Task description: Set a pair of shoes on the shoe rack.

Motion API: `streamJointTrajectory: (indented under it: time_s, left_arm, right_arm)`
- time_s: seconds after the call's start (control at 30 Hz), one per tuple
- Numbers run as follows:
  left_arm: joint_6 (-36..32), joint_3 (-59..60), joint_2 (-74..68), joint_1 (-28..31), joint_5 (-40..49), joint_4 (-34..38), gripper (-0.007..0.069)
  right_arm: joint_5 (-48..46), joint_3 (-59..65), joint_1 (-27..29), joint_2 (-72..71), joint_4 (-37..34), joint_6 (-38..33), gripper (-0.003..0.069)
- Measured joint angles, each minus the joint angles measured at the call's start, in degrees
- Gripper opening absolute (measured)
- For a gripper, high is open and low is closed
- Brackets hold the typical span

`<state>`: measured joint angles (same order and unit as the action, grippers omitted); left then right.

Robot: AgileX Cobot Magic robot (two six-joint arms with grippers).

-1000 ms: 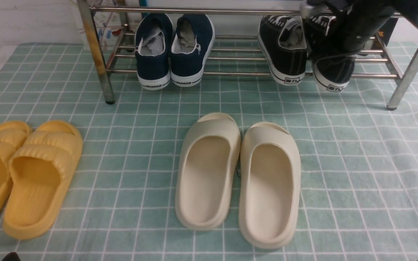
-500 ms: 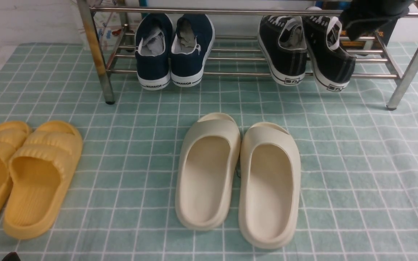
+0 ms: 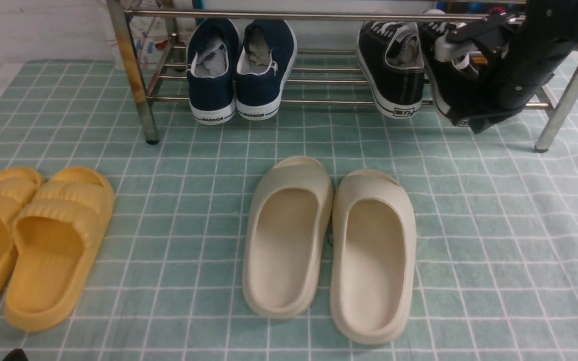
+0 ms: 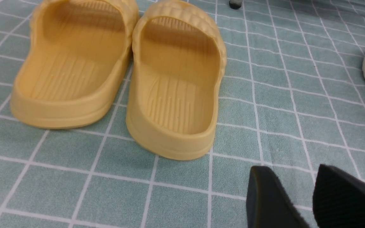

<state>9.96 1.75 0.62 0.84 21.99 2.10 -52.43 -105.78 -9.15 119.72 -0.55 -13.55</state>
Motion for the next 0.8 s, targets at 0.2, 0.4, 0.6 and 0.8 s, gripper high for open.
streamJointTrajectory:
  time_s: [0.2,0.4,0.6,0.8]
  left_arm:
    - [0.00,0.00,0.00,0.00,0.00,0.00,0.0239]
    - [0.00,0.00,0.00,0.00,0.00,0.00,0.0239]
    - [0.00,0.00,0.00,0.00,0.00,0.00,0.0239]
    - [0.00,0.00,0.00,0.00,0.00,0.00,0.0239]
  right_arm:
    - [1.99,-1.14,0.00,0.07,0.00,2.12,-0.0004]
    - [2.97,-1.78,-0.09,0.14,-0.40,2.41,-0.0003]
    - [3.15,-1.85,-0.09,0.73,-0.94,2.50,0.0067]
    - [-0.38,-4.43,-0.09,-1.18,-1.51,2.55,0.0309]
